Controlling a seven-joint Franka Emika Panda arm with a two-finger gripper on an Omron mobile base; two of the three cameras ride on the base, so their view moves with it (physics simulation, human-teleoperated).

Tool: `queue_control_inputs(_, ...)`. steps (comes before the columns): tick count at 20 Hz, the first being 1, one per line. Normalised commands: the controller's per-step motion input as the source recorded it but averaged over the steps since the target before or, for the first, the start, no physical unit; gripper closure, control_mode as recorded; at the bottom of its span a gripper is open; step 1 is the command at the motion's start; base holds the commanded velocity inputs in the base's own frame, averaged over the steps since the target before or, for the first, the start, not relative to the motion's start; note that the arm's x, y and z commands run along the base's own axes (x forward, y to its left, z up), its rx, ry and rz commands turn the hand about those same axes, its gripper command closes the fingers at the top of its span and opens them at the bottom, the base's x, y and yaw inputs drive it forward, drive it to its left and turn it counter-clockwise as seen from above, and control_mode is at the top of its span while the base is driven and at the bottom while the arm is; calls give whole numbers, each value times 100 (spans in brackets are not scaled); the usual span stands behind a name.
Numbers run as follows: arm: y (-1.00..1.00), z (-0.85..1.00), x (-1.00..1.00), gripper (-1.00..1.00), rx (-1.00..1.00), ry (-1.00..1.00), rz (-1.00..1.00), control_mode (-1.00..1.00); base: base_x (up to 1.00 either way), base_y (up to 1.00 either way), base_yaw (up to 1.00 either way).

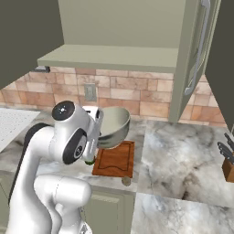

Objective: Open the cabinet. Place the bowl and condiment on the counter. Then place the lime and garlic on the cutting board.

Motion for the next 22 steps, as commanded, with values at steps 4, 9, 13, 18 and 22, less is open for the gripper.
queue_control_inputs(4, 6, -2, 85, 100, 0, -1, 34, -100, 0, 0, 0)
queue_control_inputs(9, 0, -3, 88, 100, 0, 0, 29, -100, 0, 0, 0)
queue_control_inputs(13, 7, -27, 93, 100, -1, 6, 27, -100, 0, 0, 0)
queue_control_inputs(18, 3, -23, 87, 100, -4, 6, 18, -100, 0, 0, 0)
queue_control_inputs(22, 0, -32, 61, 100, -10, 14, 7, -100, 0, 0, 0)
